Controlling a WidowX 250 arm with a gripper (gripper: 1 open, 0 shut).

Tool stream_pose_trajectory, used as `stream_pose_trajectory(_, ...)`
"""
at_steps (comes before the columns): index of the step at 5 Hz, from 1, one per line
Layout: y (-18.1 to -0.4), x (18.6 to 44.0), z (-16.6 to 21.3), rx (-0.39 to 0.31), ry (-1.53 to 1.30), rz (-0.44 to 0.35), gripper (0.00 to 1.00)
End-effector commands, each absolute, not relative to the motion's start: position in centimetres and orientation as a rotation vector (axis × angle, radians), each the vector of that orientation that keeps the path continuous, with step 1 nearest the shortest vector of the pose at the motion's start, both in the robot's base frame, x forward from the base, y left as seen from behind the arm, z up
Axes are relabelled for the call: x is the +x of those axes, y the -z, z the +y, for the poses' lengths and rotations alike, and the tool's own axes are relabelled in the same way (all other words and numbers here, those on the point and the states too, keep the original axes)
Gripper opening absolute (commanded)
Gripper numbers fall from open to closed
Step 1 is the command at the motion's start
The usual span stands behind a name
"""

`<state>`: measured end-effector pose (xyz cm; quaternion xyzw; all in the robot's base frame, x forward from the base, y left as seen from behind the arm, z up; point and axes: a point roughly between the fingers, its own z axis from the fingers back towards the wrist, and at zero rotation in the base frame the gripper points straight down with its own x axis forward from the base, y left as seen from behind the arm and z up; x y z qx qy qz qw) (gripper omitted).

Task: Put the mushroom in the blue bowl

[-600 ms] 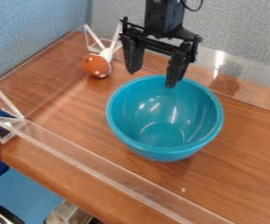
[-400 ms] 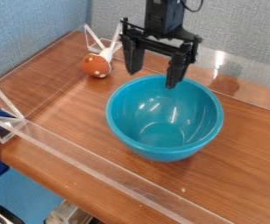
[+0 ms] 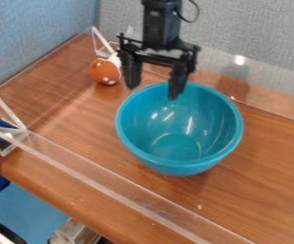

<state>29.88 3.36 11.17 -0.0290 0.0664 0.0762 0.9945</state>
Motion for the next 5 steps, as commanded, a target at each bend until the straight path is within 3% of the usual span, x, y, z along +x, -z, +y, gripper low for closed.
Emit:
stream_pose_trajectory(1,-13.0,31.5,5.9,-0.076,-0.237,0.068,1.0)
stream_pose_trajectory(5,-10.3,34.8,12.1,-0.07,-0.419,0.079,1.0)
